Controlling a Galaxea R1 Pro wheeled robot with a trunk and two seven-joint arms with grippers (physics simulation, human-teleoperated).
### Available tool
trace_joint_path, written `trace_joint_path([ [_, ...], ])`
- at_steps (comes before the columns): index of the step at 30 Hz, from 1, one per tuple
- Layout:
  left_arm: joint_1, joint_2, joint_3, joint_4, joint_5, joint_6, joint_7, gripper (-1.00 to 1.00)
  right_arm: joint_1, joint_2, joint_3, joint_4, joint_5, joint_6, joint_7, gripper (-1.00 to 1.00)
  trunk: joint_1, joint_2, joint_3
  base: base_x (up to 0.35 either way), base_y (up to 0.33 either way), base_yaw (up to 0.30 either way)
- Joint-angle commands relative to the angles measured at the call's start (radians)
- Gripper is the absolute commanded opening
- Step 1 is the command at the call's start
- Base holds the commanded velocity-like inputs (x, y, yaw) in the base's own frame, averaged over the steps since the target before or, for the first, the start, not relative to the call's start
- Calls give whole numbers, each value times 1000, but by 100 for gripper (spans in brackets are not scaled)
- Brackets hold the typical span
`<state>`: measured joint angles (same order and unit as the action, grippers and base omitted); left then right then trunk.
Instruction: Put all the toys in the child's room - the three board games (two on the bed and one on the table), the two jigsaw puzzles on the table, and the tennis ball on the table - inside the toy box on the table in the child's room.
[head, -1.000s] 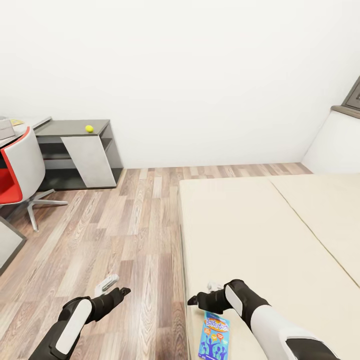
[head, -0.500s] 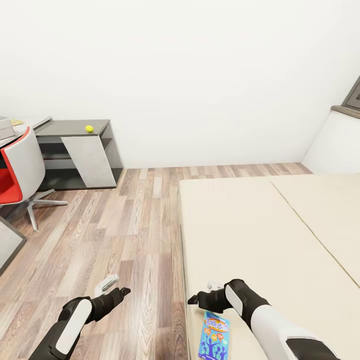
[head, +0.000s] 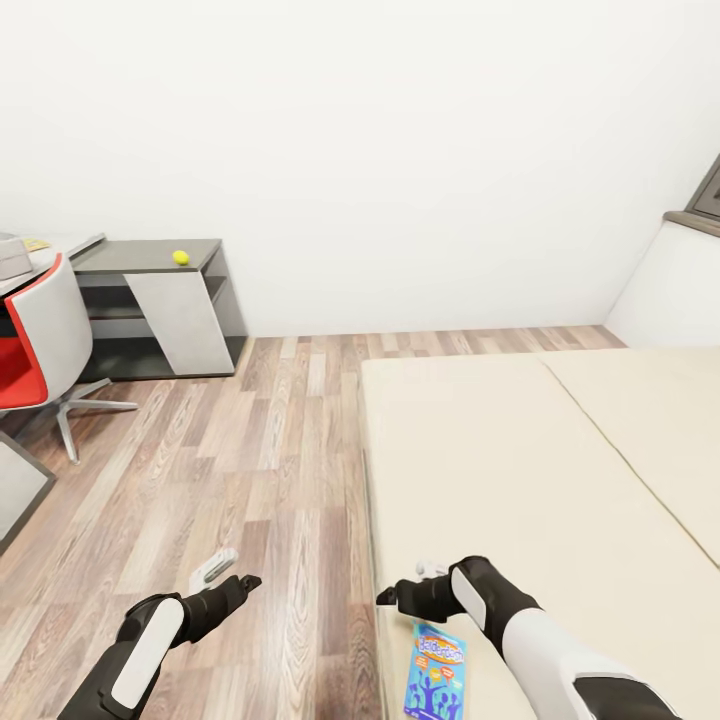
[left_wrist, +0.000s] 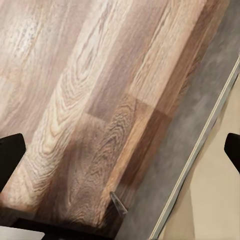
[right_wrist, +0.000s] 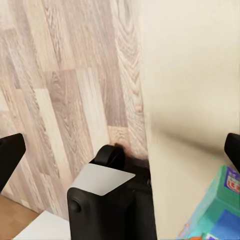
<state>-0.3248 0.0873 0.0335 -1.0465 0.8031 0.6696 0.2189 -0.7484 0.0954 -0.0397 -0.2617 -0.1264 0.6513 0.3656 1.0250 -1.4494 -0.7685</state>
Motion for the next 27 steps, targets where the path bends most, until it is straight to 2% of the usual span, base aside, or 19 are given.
trace_joint_path([
  [1,0,0,0,-1,10,4,8,100,0,0,-4,-8,-5,7,-2,100,0,0,-1,0,175,0],
  [15,0,0,0,-1,11,3,8,100,1,3,-7,-65,-7,8,-3,100,0,0,0,0,244,-8],
  [27,0,0,0,-1,11,3,8,100,1,4,-6,-77,-7,8,-3,100,0,0,11,0,284,-136],
])
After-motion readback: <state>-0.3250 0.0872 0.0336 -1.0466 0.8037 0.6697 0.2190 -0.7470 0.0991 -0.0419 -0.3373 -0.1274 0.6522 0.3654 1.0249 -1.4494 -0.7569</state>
